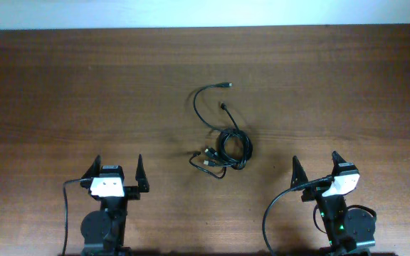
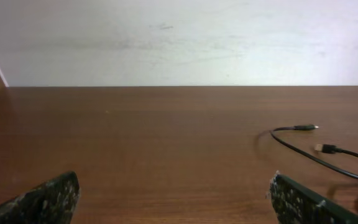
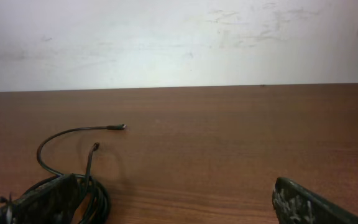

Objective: Untangle cables

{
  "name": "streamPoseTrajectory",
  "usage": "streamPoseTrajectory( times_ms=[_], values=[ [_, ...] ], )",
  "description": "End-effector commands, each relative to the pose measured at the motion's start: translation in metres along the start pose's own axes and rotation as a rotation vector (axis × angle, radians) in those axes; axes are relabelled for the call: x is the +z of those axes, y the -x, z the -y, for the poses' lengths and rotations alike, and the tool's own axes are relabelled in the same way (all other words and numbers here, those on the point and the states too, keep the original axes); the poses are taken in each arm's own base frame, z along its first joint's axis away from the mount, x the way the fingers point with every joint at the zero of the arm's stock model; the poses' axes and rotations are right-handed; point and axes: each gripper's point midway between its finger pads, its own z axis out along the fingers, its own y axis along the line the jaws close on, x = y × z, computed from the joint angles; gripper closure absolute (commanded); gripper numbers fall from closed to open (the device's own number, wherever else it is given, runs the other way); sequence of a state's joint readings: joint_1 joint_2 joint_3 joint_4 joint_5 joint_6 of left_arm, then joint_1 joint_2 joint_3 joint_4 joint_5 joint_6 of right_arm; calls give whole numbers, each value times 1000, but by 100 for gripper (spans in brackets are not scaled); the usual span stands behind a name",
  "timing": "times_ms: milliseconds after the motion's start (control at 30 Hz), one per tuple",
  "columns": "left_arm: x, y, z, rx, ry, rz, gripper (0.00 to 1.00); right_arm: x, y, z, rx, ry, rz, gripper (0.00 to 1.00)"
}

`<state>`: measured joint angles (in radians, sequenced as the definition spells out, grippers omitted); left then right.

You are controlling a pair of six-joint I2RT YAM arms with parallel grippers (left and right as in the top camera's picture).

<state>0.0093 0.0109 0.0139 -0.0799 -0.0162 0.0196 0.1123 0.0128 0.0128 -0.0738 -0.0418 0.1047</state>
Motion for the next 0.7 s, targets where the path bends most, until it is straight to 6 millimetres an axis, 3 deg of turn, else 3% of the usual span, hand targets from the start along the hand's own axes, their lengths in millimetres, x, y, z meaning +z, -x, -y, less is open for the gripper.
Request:
streamPoseTrajectory(
  times_ms=[0,167,267,433,667],
  values=[
    [0,-1,-9,11,48,-1,1,0,-2,0,4,0,0,1],
    [0,0,-9,10,47,5,1,0,-2,0,4,0,0,2],
    [-5,20,25,12,-152,50,1,0,-2,0,4,0,1,2],
    [-17,50,24,-13,-151,60,1,0,-2,0,4,0,0,1],
    [-39,62,24,-37,-153,-34,1,0,-2,0,4,0,0,1]
  ],
)
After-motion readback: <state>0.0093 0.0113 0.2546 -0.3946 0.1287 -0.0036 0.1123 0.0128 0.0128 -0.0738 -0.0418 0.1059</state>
